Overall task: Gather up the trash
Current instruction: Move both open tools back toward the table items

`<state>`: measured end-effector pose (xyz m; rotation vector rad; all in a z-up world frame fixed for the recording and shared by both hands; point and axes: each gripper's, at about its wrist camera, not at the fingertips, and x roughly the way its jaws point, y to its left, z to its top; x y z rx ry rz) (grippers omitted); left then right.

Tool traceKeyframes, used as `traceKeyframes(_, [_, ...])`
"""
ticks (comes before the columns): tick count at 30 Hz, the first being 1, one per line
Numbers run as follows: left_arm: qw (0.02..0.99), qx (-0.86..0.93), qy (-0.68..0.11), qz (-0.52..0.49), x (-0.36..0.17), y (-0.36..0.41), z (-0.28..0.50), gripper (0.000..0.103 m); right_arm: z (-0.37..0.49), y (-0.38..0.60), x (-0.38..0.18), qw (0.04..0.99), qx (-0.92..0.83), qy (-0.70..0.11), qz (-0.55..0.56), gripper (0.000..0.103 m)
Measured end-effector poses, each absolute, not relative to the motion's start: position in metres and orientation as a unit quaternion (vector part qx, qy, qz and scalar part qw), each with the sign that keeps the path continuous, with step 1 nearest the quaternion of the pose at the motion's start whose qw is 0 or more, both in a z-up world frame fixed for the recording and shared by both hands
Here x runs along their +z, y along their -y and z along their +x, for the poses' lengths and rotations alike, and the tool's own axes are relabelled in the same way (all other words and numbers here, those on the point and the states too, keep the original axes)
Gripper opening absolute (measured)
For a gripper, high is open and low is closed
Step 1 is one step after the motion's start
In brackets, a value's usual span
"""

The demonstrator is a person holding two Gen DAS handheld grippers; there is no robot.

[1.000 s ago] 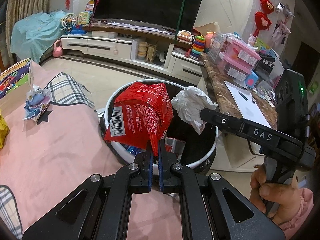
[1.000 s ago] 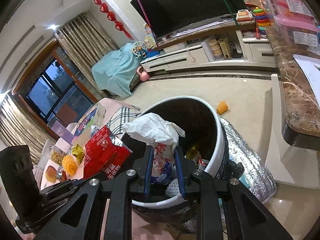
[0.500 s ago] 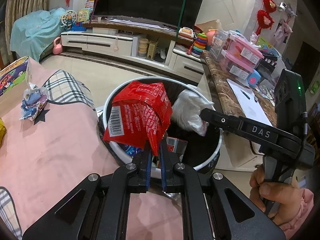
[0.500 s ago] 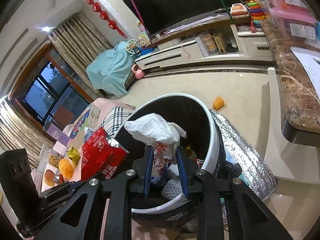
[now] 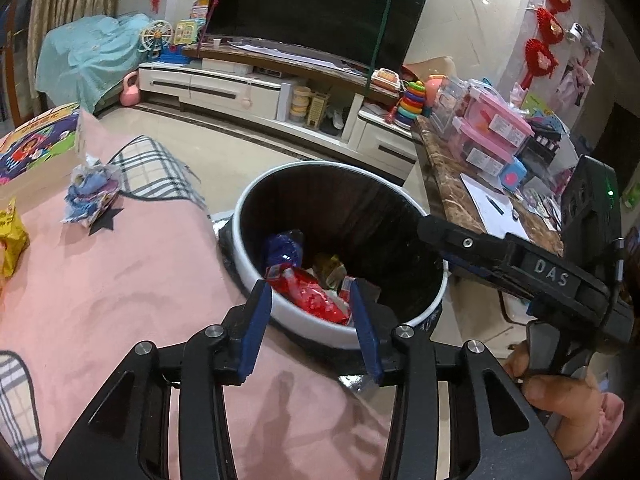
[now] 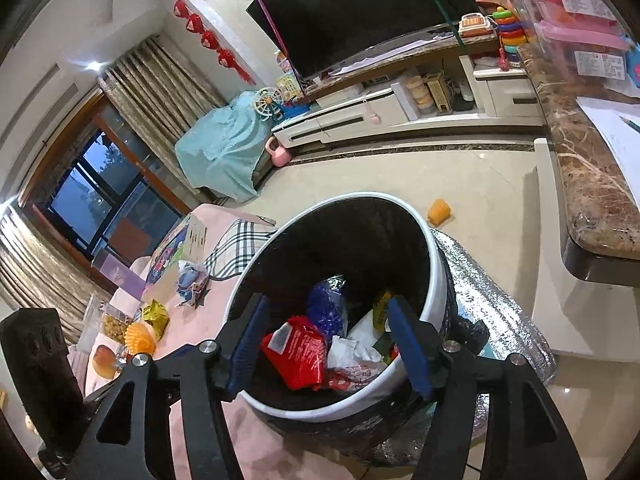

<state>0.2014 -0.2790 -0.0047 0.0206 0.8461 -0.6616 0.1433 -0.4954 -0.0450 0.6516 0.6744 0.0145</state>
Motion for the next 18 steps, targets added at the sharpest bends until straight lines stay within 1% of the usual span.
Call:
traceKeyframes(2, [0.861,-0.308,-0.404,0.002,-0.007,0.27,0.199,0.045,0.142,0.492,-0.043,0.893,0.009,-0.323,0.313,0.07])
traceKeyframes(4, [0.863,-0.3,-0.405,-0.006,-0.01,0.261,0.197,0.046,0.14,0.486,-0.041,0.895,0.011,-0.323,0.309,0.079])
traceKeyframes(6, [0.865,-0.289,-0.409,-0.014,-0.014,0.248,0.195,0.046,0.138,0.478,-0.04,0.896,0.013,-0.323,0.304,0.083])
traceKeyframes(10, [0.87,-0.267,-0.414,-0.031,-0.02,0.222,0.193,0.047,0.138,0.462,-0.039,0.897,0.026,-0.327,0.298,0.087])
traceKeyframes(18, [0.88,-0.221,-0.416,-0.059,-0.03,0.167,0.183,0.048,0.14,0.422,-0.035,0.899,0.054,-0.332,0.281,0.09])
